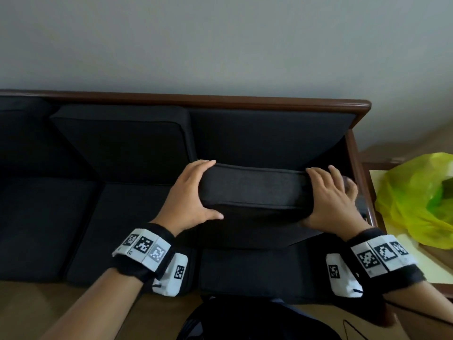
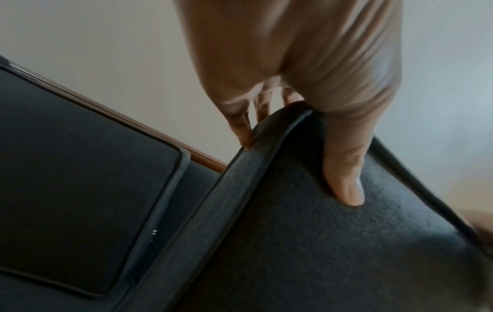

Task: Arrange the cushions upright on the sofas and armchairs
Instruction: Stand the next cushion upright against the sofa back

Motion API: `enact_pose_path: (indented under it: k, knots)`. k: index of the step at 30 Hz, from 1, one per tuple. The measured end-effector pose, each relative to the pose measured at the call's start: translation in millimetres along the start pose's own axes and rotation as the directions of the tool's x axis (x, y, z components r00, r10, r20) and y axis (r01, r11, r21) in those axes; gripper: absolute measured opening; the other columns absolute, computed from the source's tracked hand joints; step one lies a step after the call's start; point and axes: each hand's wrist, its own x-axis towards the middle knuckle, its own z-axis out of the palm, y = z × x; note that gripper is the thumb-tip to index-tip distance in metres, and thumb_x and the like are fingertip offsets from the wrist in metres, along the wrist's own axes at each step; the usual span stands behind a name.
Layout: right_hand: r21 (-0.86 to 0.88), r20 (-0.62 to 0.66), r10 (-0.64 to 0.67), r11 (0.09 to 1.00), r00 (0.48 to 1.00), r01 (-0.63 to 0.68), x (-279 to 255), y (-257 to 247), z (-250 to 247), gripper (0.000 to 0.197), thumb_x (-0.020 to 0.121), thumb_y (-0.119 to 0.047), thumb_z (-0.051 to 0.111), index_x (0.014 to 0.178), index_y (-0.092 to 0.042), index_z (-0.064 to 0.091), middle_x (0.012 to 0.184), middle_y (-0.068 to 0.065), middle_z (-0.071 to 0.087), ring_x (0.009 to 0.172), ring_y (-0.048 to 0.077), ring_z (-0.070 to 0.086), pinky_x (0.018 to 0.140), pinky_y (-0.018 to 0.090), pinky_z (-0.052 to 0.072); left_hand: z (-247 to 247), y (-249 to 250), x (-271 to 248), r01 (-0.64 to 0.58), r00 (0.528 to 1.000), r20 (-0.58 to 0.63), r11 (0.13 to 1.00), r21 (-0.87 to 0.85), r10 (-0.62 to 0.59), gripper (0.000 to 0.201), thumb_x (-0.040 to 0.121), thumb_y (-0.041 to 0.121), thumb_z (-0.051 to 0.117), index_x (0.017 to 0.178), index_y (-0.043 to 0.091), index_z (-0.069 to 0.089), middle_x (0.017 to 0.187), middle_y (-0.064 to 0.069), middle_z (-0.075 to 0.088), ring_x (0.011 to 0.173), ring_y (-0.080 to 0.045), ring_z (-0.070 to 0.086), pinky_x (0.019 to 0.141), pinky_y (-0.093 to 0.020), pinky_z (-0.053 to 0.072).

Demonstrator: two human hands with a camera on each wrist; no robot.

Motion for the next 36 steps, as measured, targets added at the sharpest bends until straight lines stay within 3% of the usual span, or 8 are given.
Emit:
enact_pose_path:
  k: [4,12,19,24,26,29,32,36]
  knots:
    - [-0.003,-0.037,-0.271,0.963,0.962,0.271,-3,-47,-6,0.140,0.038,-0.067,0.078,0.155,-0.017,0.019,0.158,0.004,0.030,0.150,0.028,0.019,0.115,0.057,0.018,24,31,3,-0.134,0.991,-0.025,0.981,-0.143,0.132,0.115,0.054,0.032,0.098,0.151,0.021,0.036,0.155,0.002,0.037,0.145,-0.015,0.034,0.118,-0.045,0.036]
    - [0.172,-0.276,-0.224,0.945,0.935,0.277,-32,-32,-10,0.113,0.037,-0.065,0.071,0.138,-0.021,0.044,0.129,0.000,0.053,0.121,0.027,0.049,0.103,0.057,0.038,63,11,-1,-0.048,0.956,0.279,0.985,-0.163,0.093,0.135,0.057,0.025,0.098,0.159,0.018,0.009,0.166,0.000,0.011,0.152,-0.012,0.014,0.124,-0.034,0.021]
    - [0.233,-0.348,-0.187,0.932,0.919,0.278,-57,-16,-11,0.107,0.033,-0.054,0.081,0.130,-0.019,0.053,0.118,-0.003,0.056,0.110,0.022,0.053,0.094,0.045,0.037,87,7,-2,-0.125,0.960,0.262,0.988,0.091,0.098,0.114,0.050,0.040,0.096,0.144,0.011,0.039,0.139,-0.007,0.056,0.124,-0.028,0.056,0.102,-0.033,0.035]
    - [0.407,-0.491,-0.148,0.832,0.858,0.377,-64,13,-40,0.106,0.033,-0.043,0.091,0.128,-0.016,0.053,0.121,0.003,0.061,0.113,0.028,0.059,0.094,0.052,0.047,63,54,13,-0.285,0.945,0.212,0.944,0.167,0.248,0.103,0.046,0.051,0.086,0.134,0.015,0.047,0.125,0.002,0.061,0.112,-0.021,0.061,0.096,-0.040,0.037]
    - [0.534,-0.527,-0.096,0.736,0.844,0.417,-72,22,-48,0.109,0.033,-0.035,0.094,0.130,-0.012,0.051,0.124,0.000,0.061,0.118,0.020,0.059,0.099,0.040,0.047,51,71,15,-0.314,0.944,0.176,0.926,0.211,0.280,0.101,0.045,0.049,0.087,0.133,0.019,0.049,0.124,0.005,0.062,0.112,-0.018,0.061,0.095,-0.038,0.037]
    - [0.691,-0.486,-0.033,0.597,0.873,0.408,-79,33,-31,0.114,0.034,-0.029,0.096,0.134,-0.011,0.046,0.129,-0.010,0.057,0.122,0.007,0.056,0.100,0.023,0.044,44,84,14,-0.335,0.940,0.152,0.907,0.256,0.304,0.101,0.043,0.044,0.089,0.133,0.019,0.051,0.125,0.004,0.063,0.113,-0.020,0.059,0.097,-0.036,0.038]
    - [0.841,-0.315,0.048,0.478,0.948,0.255,-77,45,16,0.126,0.034,-0.047,0.097,0.141,-0.014,0.040,0.138,-0.002,0.055,0.127,0.018,0.055,0.102,0.034,0.048,59,78,15,-0.306,0.942,0.246,0.882,0.358,0.227,0.103,0.043,0.043,0.088,0.135,0.021,0.049,0.128,0.004,0.060,0.115,-0.019,0.056,0.099,-0.036,0.040]
    - [0.849,-0.111,0.094,0.526,0.989,0.045,-67,44,69,0.127,0.032,-0.030,0.096,0.142,-0.037,0.035,0.135,-0.005,0.053,0.130,0.019,0.050,0.099,0.014,0.043,101,47,11,-0.216,0.937,0.347,0.847,0.486,0.040,0.103,0.048,0.044,0.089,0.139,0.025,0.043,0.133,0.004,0.054,0.121,-0.019,0.051,0.099,-0.035,0.039]
